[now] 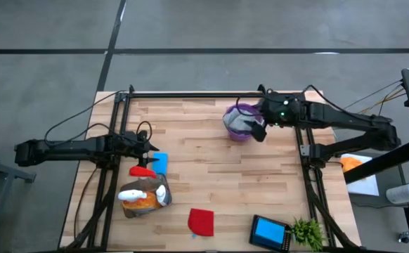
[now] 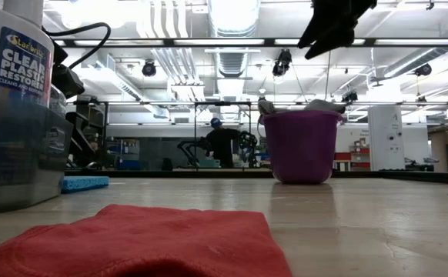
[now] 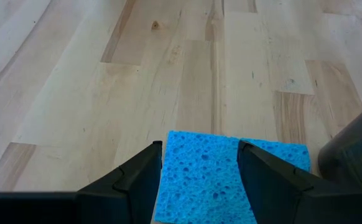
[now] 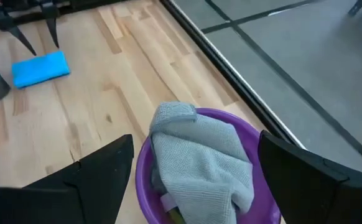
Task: Pick & Place Kitchen Items
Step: Put the red microfiber towel into the purple bucket
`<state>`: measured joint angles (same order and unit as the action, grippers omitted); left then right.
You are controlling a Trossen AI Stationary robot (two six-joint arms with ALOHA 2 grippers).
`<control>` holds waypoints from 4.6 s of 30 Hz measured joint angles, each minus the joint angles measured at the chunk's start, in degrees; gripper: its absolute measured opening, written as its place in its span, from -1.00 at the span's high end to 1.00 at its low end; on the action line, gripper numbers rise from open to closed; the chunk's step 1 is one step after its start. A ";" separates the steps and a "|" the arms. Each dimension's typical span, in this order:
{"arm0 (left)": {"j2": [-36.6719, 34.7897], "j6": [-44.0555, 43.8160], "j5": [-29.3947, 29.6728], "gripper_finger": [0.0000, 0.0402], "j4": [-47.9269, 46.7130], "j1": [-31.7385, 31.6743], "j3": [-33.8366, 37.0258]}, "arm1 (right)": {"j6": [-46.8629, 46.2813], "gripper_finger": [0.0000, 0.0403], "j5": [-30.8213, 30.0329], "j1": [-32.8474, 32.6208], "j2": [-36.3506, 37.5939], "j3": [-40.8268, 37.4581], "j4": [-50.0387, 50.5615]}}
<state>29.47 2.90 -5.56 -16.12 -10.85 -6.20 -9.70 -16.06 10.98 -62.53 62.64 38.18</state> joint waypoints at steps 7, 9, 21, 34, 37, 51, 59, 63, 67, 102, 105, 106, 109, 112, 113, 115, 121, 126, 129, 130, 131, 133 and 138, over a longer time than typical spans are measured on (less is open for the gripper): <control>-0.01 0.02 -0.02 -0.07 0.00 0.00 0.00 | -0.19 -0.67 8.57 -2.93 -1.73 -1.32 -3.21; 0.01 0.00 -0.01 -0.07 0.00 0.00 0.00 | 1.27 -0.67 12.05 -6.23 -3.63 -2.47 -7.31; 0.01 0.02 0.00 -0.07 0.00 0.00 0.00 | 4.83 -0.67 12.80 -32.15 -22.57 -2.63 -30.34; 0.00 0.02 -0.01 -0.07 -0.02 -0.02 0.00 | 5.10 -0.67 11.97 -41.20 -51.05 19.72 -25.83; -0.01 0.02 0.00 -0.07 -0.02 -0.07 0.00 | 6.30 -0.67 11.05 -40.94 -56.63 27.96 -15.55; 0.01 0.00 0.00 -0.07 -0.04 -0.07 0.00 | 8.47 -0.67 13.93 -37.71 -68.11 38.35 -3.46; 0.01 0.02 0.00 -0.07 -0.04 -0.05 0.00 | 8.38 -0.67 14.04 -37.64 -69.42 38.35 -3.42; -0.01 0.01 -0.02 -0.07 -0.04 -0.04 0.00 | 8.17 -0.62 14.19 -37.64 -69.50 38.37 -2.95; 0.01 0.02 0.00 -0.07 -0.04 -0.04 0.00 | 8.16 -0.36 14.88 -37.64 -69.50 38.39 -2.13; 0.00 0.02 0.00 -0.07 -0.04 0.00 0.00 | 22.50 0.91 25.01 -37.38 -56.73 28.14 -31.27; -0.01 0.02 0.00 -0.07 -0.04 0.00 -0.01 | 22.55 0.91 26.50 -36.47 -54.51 22.40 -41.44; 0.01 0.02 0.00 -0.07 -0.04 -0.02 -0.02 | 22.57 0.91 26.57 -36.17 -53.63 20.25 -45.40; 0.00 0.02 0.00 -0.07 -0.04 -0.01 -0.02 | 22.20 0.91 26.62 -35.41 -50.90 13.46 -56.59; 0.01 0.02 0.00 -0.07 -0.07 -0.02 -0.02 | 21.36 0.91 25.68 -34.50 -47.96 7.04 -65.45; 0.01 0.01 0.00 -0.07 -0.09 -0.02 -0.02 | 20.94 0.91 24.95 -34.21 -46.71 5.17 -67.39; -0.01 0.02 -0.01 -0.07 -0.09 -0.02 -0.02 | 20.50 0.91 22.92 -33.65 -43.83 1.83 -71.49; 0.01 0.02 0.00 -0.07 -0.09 -0.06 -0.02 | 21.51 0.91 14.31 -32.58 -33.39 -6.99 -74.13; 0.01 0.02 0.00 -0.07 -0.07 -0.07 -0.02 | 23.83 0.91 8.71 -31.25 -23.67 -13.85 -74.30; -0.01 0.02 0.00 -0.07 -0.07 -0.04 -0.02 | 25.06 0.91 6.09 -29.71 -18.59 -17.60 -74.14; -0.01 0.00 0.00 -0.07 -0.07 -0.05 -0.02 | 25.33 0.91 5.40 -29.03 -16.72 -18.80 -74.10; 0.01 0.00 0.00 -0.07 -0.09 -0.07 -0.02 | 25.64 0.91 5.13 -28.28 -14.91 -19.94 -74.13; 0.00 0.02 0.00 -0.07 -0.04 -0.05 -0.02 | 26.38 0.91 4.88 -26.29 -11.45 -21.98 -74.33; 0.01 0.02 0.00 -0.07 -0.07 -0.04 -0.02 | 26.74 0.91 4.56 -21.15 -4.53 -26.05 -76.15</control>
<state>29.47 2.92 -5.56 -16.19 -10.90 -6.22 17.04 -11.51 -10.17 -67.06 36.59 -37.97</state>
